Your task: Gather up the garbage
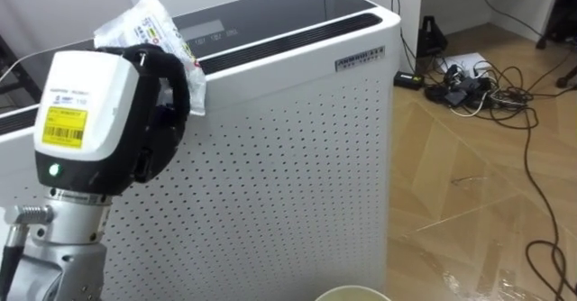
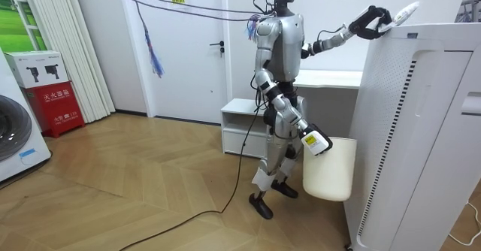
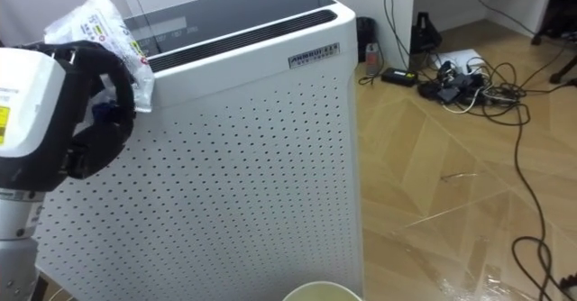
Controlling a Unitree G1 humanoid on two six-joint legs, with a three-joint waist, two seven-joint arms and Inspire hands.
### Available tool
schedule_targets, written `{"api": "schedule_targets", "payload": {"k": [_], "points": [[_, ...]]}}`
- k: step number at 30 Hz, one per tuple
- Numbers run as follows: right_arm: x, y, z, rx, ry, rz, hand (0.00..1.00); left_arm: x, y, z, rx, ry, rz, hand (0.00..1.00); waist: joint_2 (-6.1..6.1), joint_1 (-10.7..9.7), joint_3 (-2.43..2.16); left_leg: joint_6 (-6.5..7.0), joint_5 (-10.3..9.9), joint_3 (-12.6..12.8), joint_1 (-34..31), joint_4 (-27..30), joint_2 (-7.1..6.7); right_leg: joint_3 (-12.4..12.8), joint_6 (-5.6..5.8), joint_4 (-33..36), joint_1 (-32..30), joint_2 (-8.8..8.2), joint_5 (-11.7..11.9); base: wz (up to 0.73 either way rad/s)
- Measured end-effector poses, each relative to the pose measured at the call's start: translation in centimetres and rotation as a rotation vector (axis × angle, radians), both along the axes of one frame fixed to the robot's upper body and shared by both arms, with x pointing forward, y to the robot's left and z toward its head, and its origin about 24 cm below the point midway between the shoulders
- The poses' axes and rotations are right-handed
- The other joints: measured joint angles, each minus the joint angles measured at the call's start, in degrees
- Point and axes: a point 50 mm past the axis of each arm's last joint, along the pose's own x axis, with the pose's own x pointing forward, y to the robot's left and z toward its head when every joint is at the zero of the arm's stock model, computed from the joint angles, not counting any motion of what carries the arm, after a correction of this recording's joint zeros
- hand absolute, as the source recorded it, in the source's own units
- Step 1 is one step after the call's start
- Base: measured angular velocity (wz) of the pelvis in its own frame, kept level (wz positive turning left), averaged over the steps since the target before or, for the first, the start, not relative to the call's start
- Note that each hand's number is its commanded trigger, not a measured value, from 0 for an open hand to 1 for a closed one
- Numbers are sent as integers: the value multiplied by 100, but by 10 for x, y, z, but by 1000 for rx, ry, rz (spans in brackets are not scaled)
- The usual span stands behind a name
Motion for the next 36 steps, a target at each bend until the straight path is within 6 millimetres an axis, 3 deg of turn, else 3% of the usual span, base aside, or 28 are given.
{"api": "schedule_targets", "payload": {"k": [7, 13, 15, 18, 21, 31, 36], "points": [[6, 2, 6, 5, -37, -4, 100, -1, 1, 2, -67, 9, -27, 100, -39, 16, 22, 1, 0, 52, 27, -14, 8, 78, 0, -6, 2, 5, 0, -3], [14, 10, 10, 11, -72, 31, 100, -2, 1, 7, -332, 90, -182, 100, -101, 15, -2, 2, 0, 44, 8, 8, -5, -7, 2, -22, -23, -11, 1, 3], [18, 15, 11, 15, -83, 59, 100, -6, -9, 15, -421, 127, -315, 100, -119, 24, 4, 3, 0, 41, -25, 0, -8, -19, 2, -11, -70, -17, 1, 0], [20, 22, 11, 26, -81, 100, 100, -10, -23, 16, -511, 219, -493, 100, -167, 2, -12, 3, 0, 58, -19, 4, -5, -34, 3, -2, -54, -22, 1, 1], [21, 27, 12, 37, -83, 127, 100, -12, -38, 12, -603, 334, -662, 100, -196, -3, 1, 3, 0, 85, -35, 4, -1, -34, 3, -2, -64, -23, 1, 0], [23, 31, 13, 47, -90, 147, 100, -16, -55, 4, -616, 525, -876, 100, -157, -4, -18, 7, 1, 108, -217, 28, 21, -30, 1, 106, -249, -27, 2, -1], [28, 31, 15, 45, -101, 153, 100, -16, -56, -3, -604, 613, -921, 100, -196, 9, 24, 17, 7, 100, -254, 15, 13, -34, 1, 102, -263, -29, 2, 1]]}}
